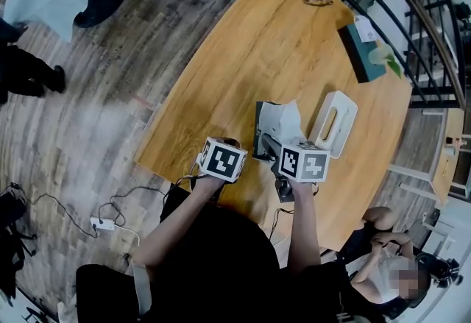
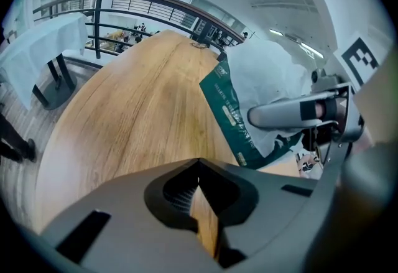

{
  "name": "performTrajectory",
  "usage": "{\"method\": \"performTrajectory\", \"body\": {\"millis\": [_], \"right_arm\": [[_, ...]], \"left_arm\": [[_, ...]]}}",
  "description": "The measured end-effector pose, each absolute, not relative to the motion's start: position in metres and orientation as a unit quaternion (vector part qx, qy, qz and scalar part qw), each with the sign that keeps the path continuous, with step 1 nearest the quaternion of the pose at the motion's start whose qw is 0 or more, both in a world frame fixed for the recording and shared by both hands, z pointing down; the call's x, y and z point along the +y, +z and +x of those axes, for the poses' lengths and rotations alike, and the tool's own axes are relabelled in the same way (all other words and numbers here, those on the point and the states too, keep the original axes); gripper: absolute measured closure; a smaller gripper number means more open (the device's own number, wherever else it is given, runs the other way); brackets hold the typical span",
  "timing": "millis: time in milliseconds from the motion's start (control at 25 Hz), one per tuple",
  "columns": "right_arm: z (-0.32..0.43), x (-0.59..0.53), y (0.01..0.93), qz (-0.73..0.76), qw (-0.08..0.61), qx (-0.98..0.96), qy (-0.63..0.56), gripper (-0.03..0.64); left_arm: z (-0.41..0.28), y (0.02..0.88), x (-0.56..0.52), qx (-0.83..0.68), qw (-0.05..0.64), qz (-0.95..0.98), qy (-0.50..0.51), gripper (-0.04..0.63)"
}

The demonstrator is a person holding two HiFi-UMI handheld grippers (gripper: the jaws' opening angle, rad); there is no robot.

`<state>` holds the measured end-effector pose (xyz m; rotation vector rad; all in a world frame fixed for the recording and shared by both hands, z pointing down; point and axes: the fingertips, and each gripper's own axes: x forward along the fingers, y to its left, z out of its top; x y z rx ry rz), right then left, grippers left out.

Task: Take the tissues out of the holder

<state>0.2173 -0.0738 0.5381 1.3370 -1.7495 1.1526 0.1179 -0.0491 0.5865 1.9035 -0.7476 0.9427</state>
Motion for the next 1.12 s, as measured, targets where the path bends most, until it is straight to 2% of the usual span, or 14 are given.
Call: {"method": "performTrajectory", "body": {"millis": [1120], "right_arm": [[0.168,-0.035,0.594,0.505,0.407,-0.655,0.387,0.35]], "left_arm": [[0.08,0.593,-0.031,-0.302,0.433,0.757,0.385,0.588]]}}
